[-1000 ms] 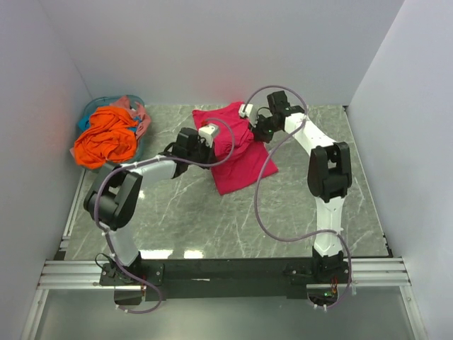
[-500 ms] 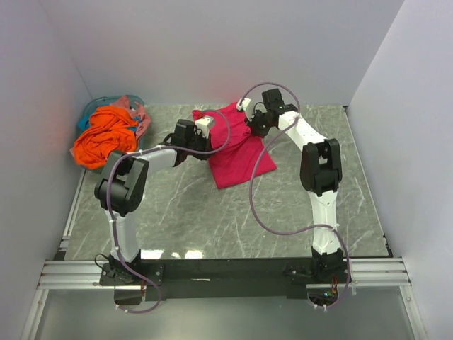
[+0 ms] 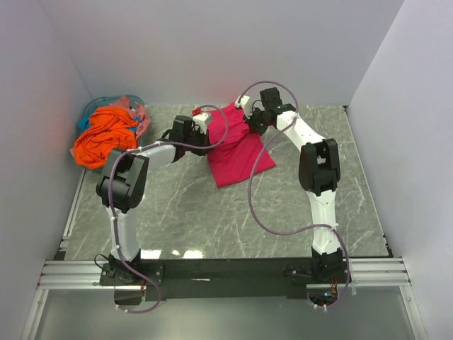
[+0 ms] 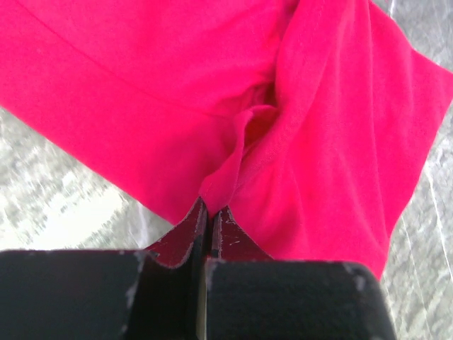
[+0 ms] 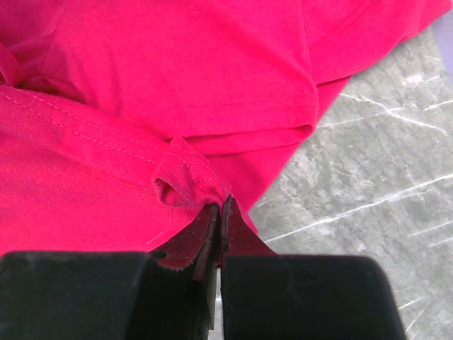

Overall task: Fold and stack the t-shirts
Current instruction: Fold the tshirt

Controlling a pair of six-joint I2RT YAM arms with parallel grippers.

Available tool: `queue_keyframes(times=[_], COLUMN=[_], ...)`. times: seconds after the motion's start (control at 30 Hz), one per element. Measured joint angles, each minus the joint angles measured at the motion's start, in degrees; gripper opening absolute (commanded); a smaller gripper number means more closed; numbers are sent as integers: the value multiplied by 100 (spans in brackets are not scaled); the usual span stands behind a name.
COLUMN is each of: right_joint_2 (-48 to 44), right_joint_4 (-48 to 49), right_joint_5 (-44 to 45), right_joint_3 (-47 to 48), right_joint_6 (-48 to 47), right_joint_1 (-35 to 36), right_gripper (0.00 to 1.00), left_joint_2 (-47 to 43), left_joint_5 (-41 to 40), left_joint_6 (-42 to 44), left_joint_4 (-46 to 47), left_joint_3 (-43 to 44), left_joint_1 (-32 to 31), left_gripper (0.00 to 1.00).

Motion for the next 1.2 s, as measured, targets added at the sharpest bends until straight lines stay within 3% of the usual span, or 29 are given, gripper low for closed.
queue_keyframes(times=[0.37, 0.47, 0.53, 0.57, 0.6, 0.73, 0.9, 1.0, 1.1, 1.2], right_joint_2=[92, 151, 212, 238, 264, 326, 260, 33, -404, -1158], right_joint_4=[136, 162, 210, 243, 302, 592, 883, 684, -42, -1032], right_joint_5=[221, 267, 348, 400, 459, 874, 1163, 680, -446, -1255], right_joint_3=[192, 203, 223, 223, 223, 223, 210, 122, -61, -726], right_joint_6=[131, 179, 264, 284, 356, 706, 1115, 1056, 232, -1471], right_joint_1=[48, 50, 55, 59, 63, 107, 79, -44, -330, -632], right_gripper=[0, 10, 36, 47, 57, 70, 73, 72, 72, 71], left_joint_2=[142, 179, 249, 302, 339, 396, 120, -468, -1443, -2319], left_joint_5=[-2, 0, -7, -17, -44, -503, -1305, -1574, -1558, -1506], left_joint_6=[0, 0, -2, -4, -4, -221, -289, -177, 157, 872], left_joint_4=[-96, -133, -142, -160, -177, -197, -247, -236, -310, -400], left_joint_3=[192, 271, 389, 463, 533, 761, 863, 590, -57, -623], left_joint_1=[81, 111, 129, 142, 153, 238, 413, 498, 413, -146], left_gripper=[1, 3, 17, 35, 41, 71, 74, 75, 75, 75])
